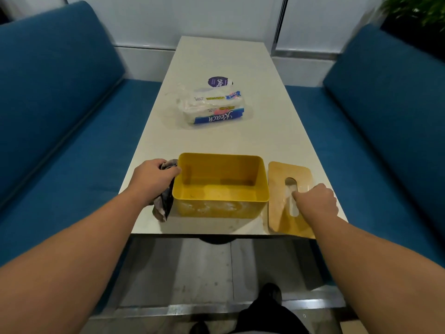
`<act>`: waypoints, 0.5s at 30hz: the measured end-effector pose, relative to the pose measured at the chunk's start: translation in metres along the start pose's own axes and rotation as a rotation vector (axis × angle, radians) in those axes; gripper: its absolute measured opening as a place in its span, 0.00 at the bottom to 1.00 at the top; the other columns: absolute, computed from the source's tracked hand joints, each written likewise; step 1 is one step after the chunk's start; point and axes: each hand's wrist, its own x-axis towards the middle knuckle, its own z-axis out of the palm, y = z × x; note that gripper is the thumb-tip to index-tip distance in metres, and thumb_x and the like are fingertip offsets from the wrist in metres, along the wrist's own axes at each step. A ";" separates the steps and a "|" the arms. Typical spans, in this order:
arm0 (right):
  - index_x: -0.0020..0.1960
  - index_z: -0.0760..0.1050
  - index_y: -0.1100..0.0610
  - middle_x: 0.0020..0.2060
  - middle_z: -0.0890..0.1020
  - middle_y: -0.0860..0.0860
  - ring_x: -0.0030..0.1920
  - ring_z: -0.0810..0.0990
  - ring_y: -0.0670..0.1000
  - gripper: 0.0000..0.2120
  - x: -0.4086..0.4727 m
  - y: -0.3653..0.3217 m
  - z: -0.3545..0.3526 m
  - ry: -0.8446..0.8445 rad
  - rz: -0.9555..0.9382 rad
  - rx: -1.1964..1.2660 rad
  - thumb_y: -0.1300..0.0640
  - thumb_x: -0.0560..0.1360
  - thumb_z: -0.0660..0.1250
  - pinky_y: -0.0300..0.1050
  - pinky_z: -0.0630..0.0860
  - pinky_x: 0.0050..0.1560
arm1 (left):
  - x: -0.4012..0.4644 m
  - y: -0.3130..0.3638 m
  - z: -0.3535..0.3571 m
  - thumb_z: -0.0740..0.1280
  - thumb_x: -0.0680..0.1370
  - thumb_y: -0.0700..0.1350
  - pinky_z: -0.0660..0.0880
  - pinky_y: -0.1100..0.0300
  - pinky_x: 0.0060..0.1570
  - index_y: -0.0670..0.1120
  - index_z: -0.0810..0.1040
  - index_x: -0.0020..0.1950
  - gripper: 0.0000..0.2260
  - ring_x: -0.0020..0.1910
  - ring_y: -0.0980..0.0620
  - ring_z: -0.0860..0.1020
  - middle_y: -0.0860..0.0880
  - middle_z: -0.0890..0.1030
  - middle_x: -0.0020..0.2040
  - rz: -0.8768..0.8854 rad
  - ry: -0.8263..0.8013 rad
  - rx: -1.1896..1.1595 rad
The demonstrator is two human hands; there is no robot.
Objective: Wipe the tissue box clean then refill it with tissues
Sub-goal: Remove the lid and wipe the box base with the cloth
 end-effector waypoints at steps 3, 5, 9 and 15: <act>0.58 0.72 0.60 0.54 0.76 0.58 0.54 0.76 0.60 0.31 0.001 0.002 0.003 0.018 -0.004 -0.049 0.35 0.70 0.67 0.57 0.75 0.54 | -0.001 0.000 0.000 0.67 0.76 0.54 0.77 0.44 0.49 0.46 0.80 0.49 0.12 0.45 0.44 0.77 0.44 0.80 0.43 -0.001 -0.009 -0.017; 0.59 0.73 0.60 0.55 0.76 0.58 0.55 0.76 0.60 0.33 0.001 0.003 0.003 0.025 0.003 -0.124 0.32 0.70 0.65 0.56 0.73 0.55 | -0.002 -0.001 0.000 0.67 0.77 0.55 0.77 0.47 0.47 0.48 0.80 0.48 0.11 0.45 0.45 0.77 0.45 0.80 0.43 0.004 -0.016 -0.025; 0.65 0.72 0.59 0.61 0.73 0.58 0.62 0.71 0.59 0.31 -0.013 -0.021 -0.006 0.142 -0.195 0.038 0.35 0.75 0.60 0.57 0.68 0.61 | -0.002 -0.001 -0.002 0.66 0.77 0.59 0.77 0.49 0.43 0.46 0.79 0.49 0.16 0.44 0.45 0.78 0.45 0.80 0.43 -0.001 -0.019 -0.048; 0.57 0.80 0.52 0.49 0.82 0.47 0.49 0.77 0.47 0.17 -0.073 -0.099 -0.042 -0.212 -1.245 -0.001 0.42 0.77 0.62 0.47 0.74 0.52 | -0.002 -0.005 -0.005 0.63 0.75 0.66 0.79 0.45 0.41 0.44 0.78 0.45 0.24 0.42 0.43 0.79 0.43 0.80 0.41 -0.036 0.032 -0.008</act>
